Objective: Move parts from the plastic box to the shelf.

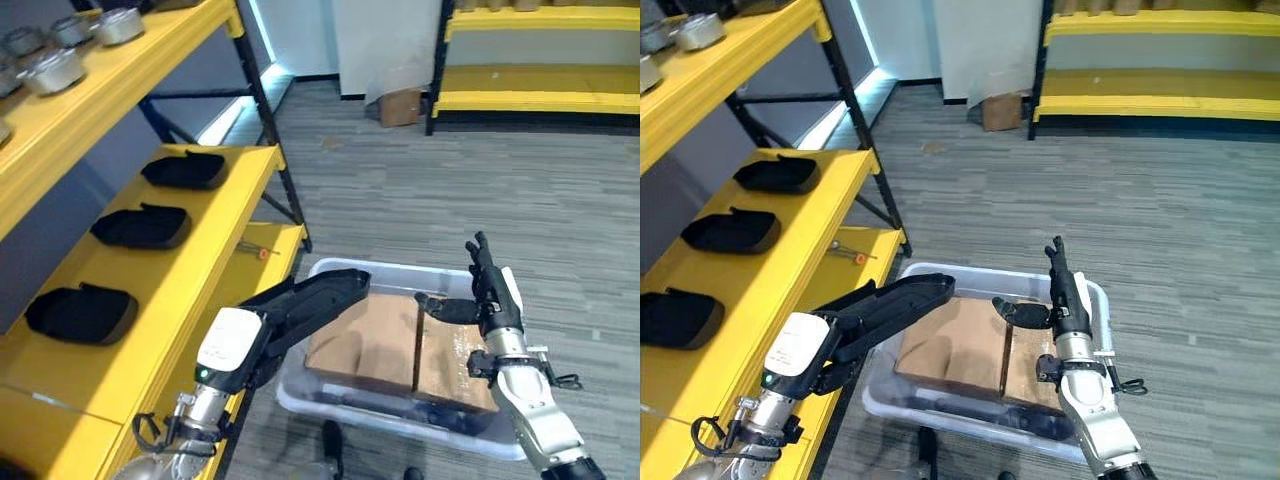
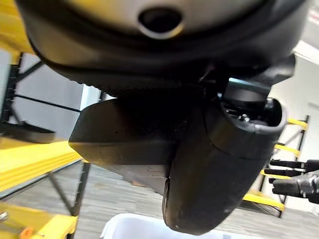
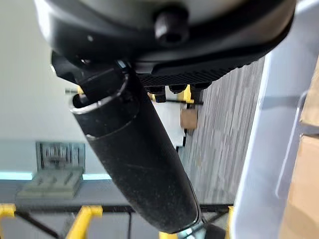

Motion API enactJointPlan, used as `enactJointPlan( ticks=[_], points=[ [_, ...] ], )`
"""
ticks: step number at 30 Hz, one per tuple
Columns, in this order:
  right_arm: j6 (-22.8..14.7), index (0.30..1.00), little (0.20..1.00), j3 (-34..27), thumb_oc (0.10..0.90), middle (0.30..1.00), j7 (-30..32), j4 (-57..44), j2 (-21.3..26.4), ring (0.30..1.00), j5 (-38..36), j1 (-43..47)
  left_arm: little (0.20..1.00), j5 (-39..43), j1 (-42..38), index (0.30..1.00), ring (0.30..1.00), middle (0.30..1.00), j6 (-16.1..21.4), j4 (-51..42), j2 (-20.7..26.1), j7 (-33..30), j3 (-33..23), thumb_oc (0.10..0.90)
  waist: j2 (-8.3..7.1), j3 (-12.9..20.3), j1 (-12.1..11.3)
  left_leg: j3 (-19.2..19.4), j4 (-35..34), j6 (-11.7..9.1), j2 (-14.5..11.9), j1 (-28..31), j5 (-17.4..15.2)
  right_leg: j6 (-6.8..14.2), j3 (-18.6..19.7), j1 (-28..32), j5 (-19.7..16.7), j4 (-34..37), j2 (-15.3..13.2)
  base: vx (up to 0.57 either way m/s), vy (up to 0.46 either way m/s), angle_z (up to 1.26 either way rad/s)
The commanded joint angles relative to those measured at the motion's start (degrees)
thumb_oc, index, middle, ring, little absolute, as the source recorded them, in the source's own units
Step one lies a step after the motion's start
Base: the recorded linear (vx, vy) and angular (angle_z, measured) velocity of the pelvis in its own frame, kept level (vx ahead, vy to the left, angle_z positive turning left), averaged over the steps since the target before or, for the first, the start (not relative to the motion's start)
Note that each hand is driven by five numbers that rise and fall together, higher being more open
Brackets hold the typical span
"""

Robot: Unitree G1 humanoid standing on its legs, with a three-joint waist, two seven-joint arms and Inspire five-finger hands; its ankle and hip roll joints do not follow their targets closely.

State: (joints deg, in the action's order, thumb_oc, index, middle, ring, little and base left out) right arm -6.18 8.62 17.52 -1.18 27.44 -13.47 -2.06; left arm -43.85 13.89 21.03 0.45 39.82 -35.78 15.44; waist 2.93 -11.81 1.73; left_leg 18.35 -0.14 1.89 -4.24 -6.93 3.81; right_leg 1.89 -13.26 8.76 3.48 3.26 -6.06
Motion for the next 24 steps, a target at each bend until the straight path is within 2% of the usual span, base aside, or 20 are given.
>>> enactJointPlan(
  ticks=[1,4,6,8,11,15,20,21,23,24],
  points=[
    [-9.38,1.000,1.000,-4.70,0.900,1.000,1.55,-2.89,1.85,1.000,0.42,5.17,0.300,-1.09,-7.73,0.300,0.300,0.300,3.92,-5.49,0.25,-6.62,-7.58,0.400,-1.57,1.91,1.20,-1.10,10.11,-4.53,-1.32,5.26,-4.53,0.50,-3.88,-6.71,-3.23,-3.74,-0.55,-0.12,0.098,0.30],
    [-9.04,1.000,1.000,-6.39,0.900,1.000,-0.21,-1.85,1.66,1.000,-1.57,3.29,0.300,1.69,-7.74,0.300,0.300,0.300,5.55,-6.45,1.55,-4.45,-8.72,0.400,-1.53,3.05,1.84,-2.52,11.58,-4.51,-0.95,8.92,-5.51,0.35,-3.22,-7.18,-3.75,-3.69,-0.27,-0.09,0.215,0.51],
    [-9.67,1.000,1.000,-5.96,0.900,1.000,-2.08,-1.02,1.10,1.000,-1.85,2.70,0.300,1.71,-8.35,0.300,0.300,0.300,5.78,-6.60,1.98,-4.28,-7.90,0.400,-1.14,3.65,2.02,-5.10,7.72,-3.91,0.76,10.61,-6.83,1.01,-1.76,-7.72,-4.56,-3.22,0.01,-0.07,0.242,0.06],
    [-9.86,1.000,1.000,-4.72,0.900,1.000,-3.12,-1.15,0.20,1.000,-1.98,2.69,0.300,1.29,-9.31,0.300,0.300,0.300,5.60,-6.92,1.53,-4.49,-5.90,0.400,-1.30,4.28,2.46,-4.25,3.22,-3.11,1.77,11.67,-7.98,2.35,-1.57,-7.89,-5.80,-2.25,-0.59,-0.10,0.256,0.33],
    [-8.75,1.000,1.000,-3.41,0.900,1.000,-2.52,-1.89,-0.34,1.000,-1.74,2.90,0.300,-0.39,-9.99,0.300,0.300,0.300,6.49,-7.39,1.14,-4.46,-4.29,0.400,-1.36,4.62,2.34,-4.19,0.32,-3.00,2.16,12.90,-7.73,3.35,-1.61,-6.99,-6.64,-0.61,-0.82,-0.10,0.244,0.05],
    [-7.96,1.000,1.000,-1.51,0.900,1.000,-0.57,-1.72,-1.62,1.000,-2.05,4.06,0.300,-1.16,-11.55,0.300,0.300,0.300,6.90,-7.58,0.82,-5.05,-1.54,0.400,-1.80,5.05,1.98,-4.88,-3.80,-2.98,2.39,13.52,-5.78,4.75,-1.13,-6.71,-8.30,1.66,-1.18,-0.09,0.211,0.02],
    [-6.88,1.000,1.000,-0.94,0.900,1.000,1.06,-3.59,-2.66,1.000,-2.52,3.21,0.300,-0.89,-13.76,0.300,0.300,0.300,7.02,-8.15,0.49,-4.26,1.01,0.400,-2.62,5.05,2.26,-5.61,-4.86,-2.07,3.18,12.52,-5.35,5.73,-0.21,-6.80,-8.49,1.28,-0.96,-0.11,0.149,-0.05],
    [-7.02,1.000,1.000,-0.83,0.900,1.000,1.29,-4.27,-2.85,1.000,-2.66,2.65,0.300,-1.10,-14.15,0.300,0.300,0.300,7.00,-8.17,0.37,-4.49,1.67,0.400,-2.75,4.95,2.64,-6.31,-4.86,-1.62,3.37,12.26,-5.31,5.82,1.26,-7.14,-8.25,0.38,-0.82,-0.15,0.100,0.09],
    [-7.47,1.000,1.000,-0.58,0.900,1.000,2.92,-5.67,-3.43,1.000,-1.77,1.29,0.300,-1.28,-15.70,0.300,0.300,0.300,7.55,-7.99,0.22,-4.56,3.43,0.400,-2.60,4.84,4.04,-9.31,-4.86,-0.46,4.00,12.09,-5.60,5.55,7.34,-8.52,-6.19,-3.71,0.11,-0.12,0.066,0.21],
    [-7.45,1.000,1.000,-0.61,0.900,1.000,2.95,-5.72,-3.45,1.000,-1.74,1.30,0.300,-1.27,-15.77,0.300,0.300,0.300,7.54,-7.96,0.23,-4.56,3.45,0.400,-2.63,4.97,4.00,-9.28,-4.86,-0.46,4.02,11.80,-5.37,5.50,7.37,-8.91,-6.27,-3.89,0.08,-0.08,0.024,0.50]
  ],
)
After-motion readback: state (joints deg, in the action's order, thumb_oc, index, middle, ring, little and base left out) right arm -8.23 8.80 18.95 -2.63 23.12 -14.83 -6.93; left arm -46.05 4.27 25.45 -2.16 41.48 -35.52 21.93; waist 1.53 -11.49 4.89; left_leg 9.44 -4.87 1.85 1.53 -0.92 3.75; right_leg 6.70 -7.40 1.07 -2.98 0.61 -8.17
